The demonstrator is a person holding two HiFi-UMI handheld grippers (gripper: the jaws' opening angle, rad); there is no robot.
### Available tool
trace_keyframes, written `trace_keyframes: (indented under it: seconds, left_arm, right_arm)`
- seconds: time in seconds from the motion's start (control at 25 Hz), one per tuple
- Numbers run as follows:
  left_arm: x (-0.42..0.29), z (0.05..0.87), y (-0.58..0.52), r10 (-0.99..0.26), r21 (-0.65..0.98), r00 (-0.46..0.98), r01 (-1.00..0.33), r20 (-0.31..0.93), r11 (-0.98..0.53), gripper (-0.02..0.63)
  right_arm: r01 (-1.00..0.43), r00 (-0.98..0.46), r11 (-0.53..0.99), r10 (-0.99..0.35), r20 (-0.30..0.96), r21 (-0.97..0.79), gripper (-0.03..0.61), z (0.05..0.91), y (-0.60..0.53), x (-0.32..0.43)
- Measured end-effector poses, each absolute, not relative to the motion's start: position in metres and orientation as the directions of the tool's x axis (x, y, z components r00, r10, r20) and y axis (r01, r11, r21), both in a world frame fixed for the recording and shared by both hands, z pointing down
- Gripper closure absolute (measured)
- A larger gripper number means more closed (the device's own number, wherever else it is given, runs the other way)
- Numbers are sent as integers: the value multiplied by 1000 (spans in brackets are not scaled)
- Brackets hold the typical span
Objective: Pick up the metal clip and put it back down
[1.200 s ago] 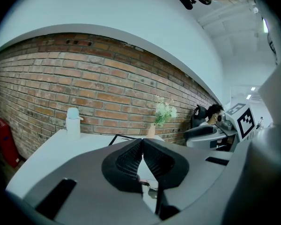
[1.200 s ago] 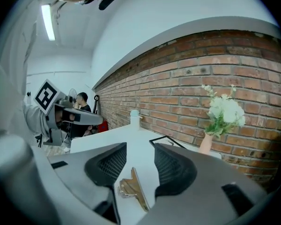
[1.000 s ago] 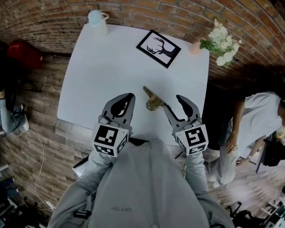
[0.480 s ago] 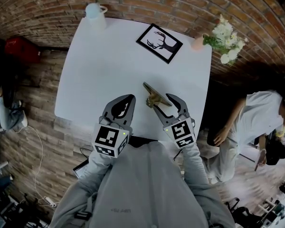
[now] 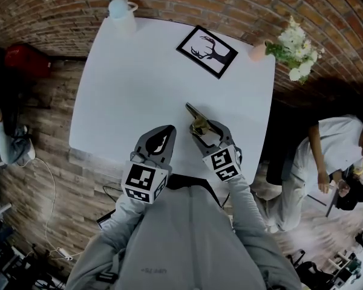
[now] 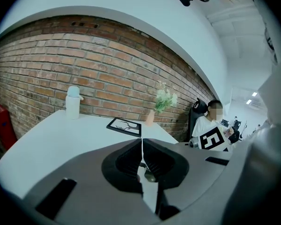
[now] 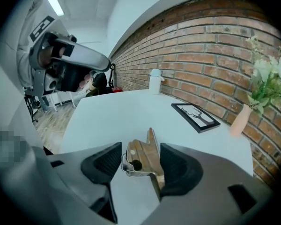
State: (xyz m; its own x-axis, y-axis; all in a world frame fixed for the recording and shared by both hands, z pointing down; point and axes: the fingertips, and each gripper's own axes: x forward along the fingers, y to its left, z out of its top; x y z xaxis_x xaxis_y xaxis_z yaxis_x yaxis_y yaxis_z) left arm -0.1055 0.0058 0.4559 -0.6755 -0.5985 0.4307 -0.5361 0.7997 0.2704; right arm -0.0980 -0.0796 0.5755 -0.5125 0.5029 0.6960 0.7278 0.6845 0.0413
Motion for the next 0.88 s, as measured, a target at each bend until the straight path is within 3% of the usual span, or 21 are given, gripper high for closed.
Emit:
trace_keyframes:
  seconds: [0.6, 0.88]
  left_arm:
    - [-102, 473, 4, -594, 275, -668, -530, 448, 802, 583]
    - [-102, 474, 3, -597, 278, -665, -531, 449, 801, 583]
  right_arm:
    - [740, -540, 646, 401, 740, 190, 365, 610, -84, -106]
    - [722, -581, 645, 365, 727, 253, 443, 605, -89, -113]
